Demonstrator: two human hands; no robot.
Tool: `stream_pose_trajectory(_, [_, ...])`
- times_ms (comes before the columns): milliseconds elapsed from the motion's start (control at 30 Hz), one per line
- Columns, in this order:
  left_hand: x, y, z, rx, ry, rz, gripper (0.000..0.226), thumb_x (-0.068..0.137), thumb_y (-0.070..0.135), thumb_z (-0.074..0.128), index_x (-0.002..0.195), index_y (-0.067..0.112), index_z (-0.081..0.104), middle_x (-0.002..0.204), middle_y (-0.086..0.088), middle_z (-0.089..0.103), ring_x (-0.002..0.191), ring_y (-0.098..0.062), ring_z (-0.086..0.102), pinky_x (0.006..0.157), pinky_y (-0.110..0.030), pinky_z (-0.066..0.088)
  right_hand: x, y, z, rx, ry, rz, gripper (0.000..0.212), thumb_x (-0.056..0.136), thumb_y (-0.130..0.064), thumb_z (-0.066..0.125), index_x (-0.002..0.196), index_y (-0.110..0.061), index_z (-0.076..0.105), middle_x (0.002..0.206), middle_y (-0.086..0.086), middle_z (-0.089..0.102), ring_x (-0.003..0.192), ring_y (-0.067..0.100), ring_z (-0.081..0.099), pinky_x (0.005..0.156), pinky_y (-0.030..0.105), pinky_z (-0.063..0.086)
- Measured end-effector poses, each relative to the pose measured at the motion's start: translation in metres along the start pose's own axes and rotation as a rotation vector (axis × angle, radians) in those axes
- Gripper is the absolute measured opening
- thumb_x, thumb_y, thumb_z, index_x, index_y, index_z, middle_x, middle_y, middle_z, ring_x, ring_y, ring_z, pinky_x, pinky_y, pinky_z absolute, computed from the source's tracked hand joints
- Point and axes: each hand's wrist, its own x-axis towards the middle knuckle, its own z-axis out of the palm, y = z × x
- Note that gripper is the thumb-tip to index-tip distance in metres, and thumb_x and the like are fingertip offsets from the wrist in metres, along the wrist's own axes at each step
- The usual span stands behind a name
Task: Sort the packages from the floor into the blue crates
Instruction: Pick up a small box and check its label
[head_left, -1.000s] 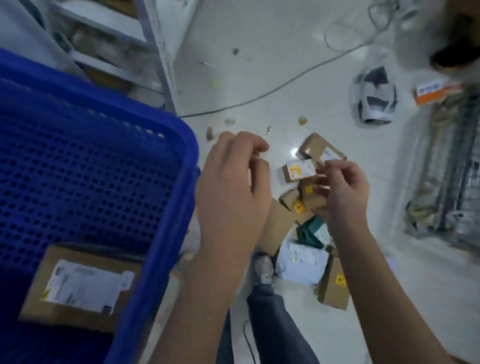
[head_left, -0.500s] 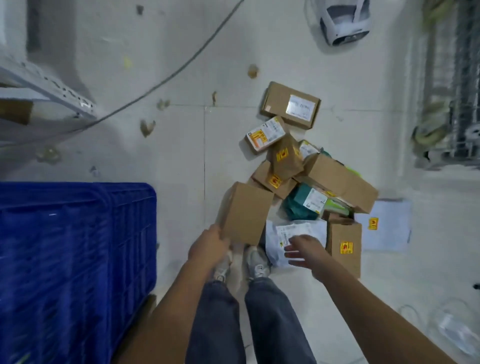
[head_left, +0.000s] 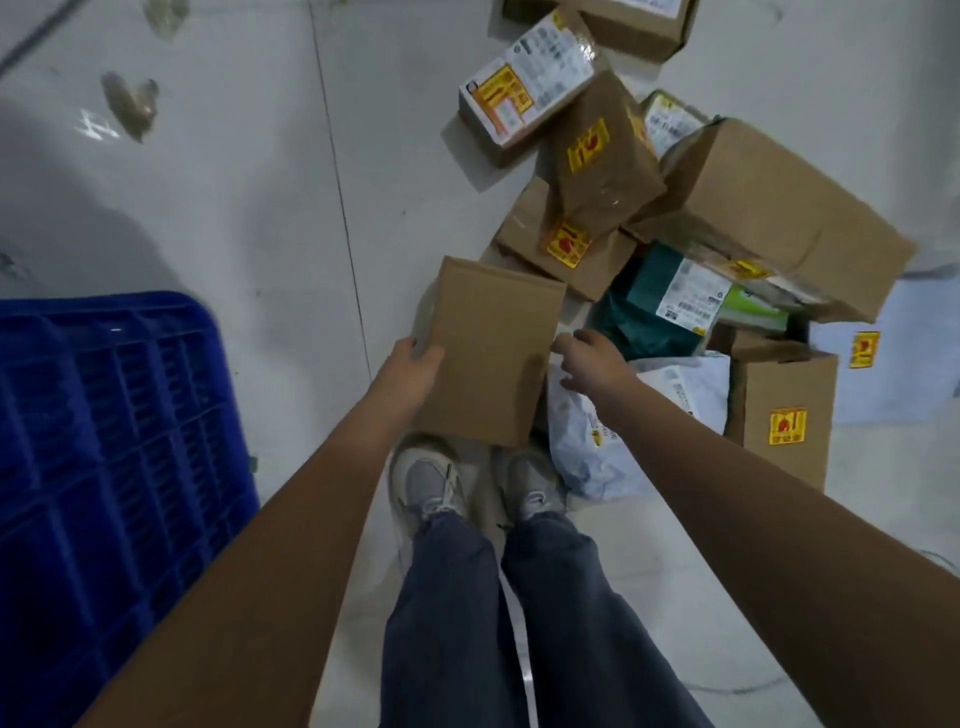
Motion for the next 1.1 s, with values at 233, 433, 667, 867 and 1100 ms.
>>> stream_pose_trajectory(233, [0.005, 0.005, 0.013, -0.257, -0.009, -0.095, 0.056, 0.090, 0.048, 0.037, 0.135, 0.018, 0.047, 0.136, -0.008, 0.052, 0.119, -0.027, 0.052, 0.106, -0.043, 0.039, 0.002, 0.008, 0.005, 0.284, -0.191, 0.041, 0.049, 0.098, -0.053, 0.018, 0.129, -0.028, 0.046, 0.117, 0.004, 0.054, 0.107, 0.021, 0.054, 0.089, 0.037, 0.044])
stream_pose_trajectory(433, [-0.027, 0.009, -0.001, -0.397, 0.059, -0.065, 0.054, 0.096, 0.049, 0.024, 0.129, 0.016, 0.051, 0.126, -0.007, 0.056, 0.114, -0.024, 0.052, 0.103, -0.038, 0.038, -0.022, 0.003, -0.010, 0.384, -0.220, 0.087, 0.065, 0.091, -0.067, 0.014, 0.144, -0.033, 0.032, 0.131, 0.010, 0.049, 0.118, 0.031, 0.051, 0.090, 0.050, 0.047])
stream_pose_trajectory(667, [-0.063, 0.021, -0.019, -0.569, 0.125, -0.140, 0.059, 0.096, 0.048, 0.029, 0.119, 0.001, 0.058, 0.110, -0.012, 0.058, 0.097, -0.023, 0.052, 0.083, -0.033, 0.037, -0.046, 0.002, -0.028, 0.535, -0.275, 0.283, 0.076, 0.083, -0.076, 0.026, 0.124, -0.016, 0.050, 0.124, 0.015, 0.053, 0.110, 0.035, 0.052, 0.095, 0.059, 0.042])
stream_pose_trajectory(867, [-0.079, 0.023, -0.025, -0.497, 0.123, -0.101, 0.054, 0.095, 0.052, 0.029, 0.132, 0.018, 0.048, 0.132, -0.017, 0.053, 0.118, -0.029, 0.053, 0.098, -0.036, 0.041, -0.068, -0.005, -0.035, 0.547, -0.398, 0.237, 0.052, 0.084, -0.064, 0.041, 0.115, -0.025, 0.053, 0.123, 0.011, 0.058, 0.116, 0.033, 0.052, 0.090, 0.060, 0.043])
stream_pose_trajectory(1100, [-0.106, 0.005, -0.015, -0.802, 0.007, -0.130, 0.036, 0.089, 0.052, 0.044, 0.088, 0.028, 0.071, 0.081, 0.001, 0.074, 0.070, -0.014, 0.071, 0.066, -0.031, 0.058, -0.079, -0.016, -0.034, 0.439, -0.357, 0.147, 0.059, 0.085, -0.067, 0.039, 0.113, -0.018, 0.056, 0.111, 0.008, 0.060, 0.102, 0.027, 0.057, 0.080, 0.044, 0.048])
